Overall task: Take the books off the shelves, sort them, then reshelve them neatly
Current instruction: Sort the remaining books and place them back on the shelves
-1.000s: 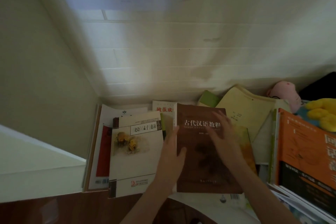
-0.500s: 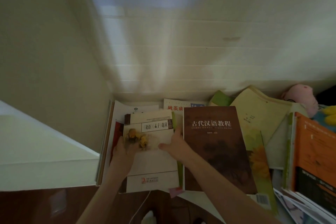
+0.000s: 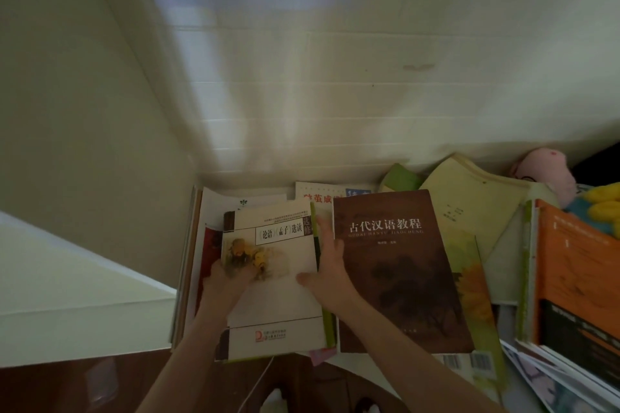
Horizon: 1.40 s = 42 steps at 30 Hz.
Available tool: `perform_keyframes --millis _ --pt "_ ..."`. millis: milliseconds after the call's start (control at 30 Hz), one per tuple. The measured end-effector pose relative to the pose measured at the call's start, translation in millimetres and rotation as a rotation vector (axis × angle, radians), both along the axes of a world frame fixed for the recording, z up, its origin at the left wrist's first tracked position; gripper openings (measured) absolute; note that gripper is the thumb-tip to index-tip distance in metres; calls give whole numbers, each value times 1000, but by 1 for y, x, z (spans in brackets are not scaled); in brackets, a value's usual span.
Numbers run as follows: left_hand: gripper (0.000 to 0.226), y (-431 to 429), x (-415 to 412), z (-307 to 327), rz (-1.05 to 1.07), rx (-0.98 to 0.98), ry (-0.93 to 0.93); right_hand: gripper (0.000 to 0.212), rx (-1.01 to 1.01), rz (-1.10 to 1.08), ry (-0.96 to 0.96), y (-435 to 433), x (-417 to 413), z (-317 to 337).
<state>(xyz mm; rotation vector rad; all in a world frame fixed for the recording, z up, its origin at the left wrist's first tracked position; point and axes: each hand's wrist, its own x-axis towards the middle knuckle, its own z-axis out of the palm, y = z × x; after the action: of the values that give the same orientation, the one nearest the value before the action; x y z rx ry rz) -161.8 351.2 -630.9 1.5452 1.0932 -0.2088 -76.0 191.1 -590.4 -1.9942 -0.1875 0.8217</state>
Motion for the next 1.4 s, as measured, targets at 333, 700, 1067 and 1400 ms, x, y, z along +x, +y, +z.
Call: perform_keyframes --millis 333,700,1067,1400 --pt "77 -17 0 30 134 -210 -81 108 199 -81 -28 13 2 34" --pt "69 -83 55 47 -111 -208 -247 94 299 -469 49 -119 59 53" --pt "85 -130 65 36 -313 -50 -198 101 -124 -310 14 -178 59 16" --pt "88 -128 73 33 -176 -153 -247 88 -24 -268 -31 -168 47 14"
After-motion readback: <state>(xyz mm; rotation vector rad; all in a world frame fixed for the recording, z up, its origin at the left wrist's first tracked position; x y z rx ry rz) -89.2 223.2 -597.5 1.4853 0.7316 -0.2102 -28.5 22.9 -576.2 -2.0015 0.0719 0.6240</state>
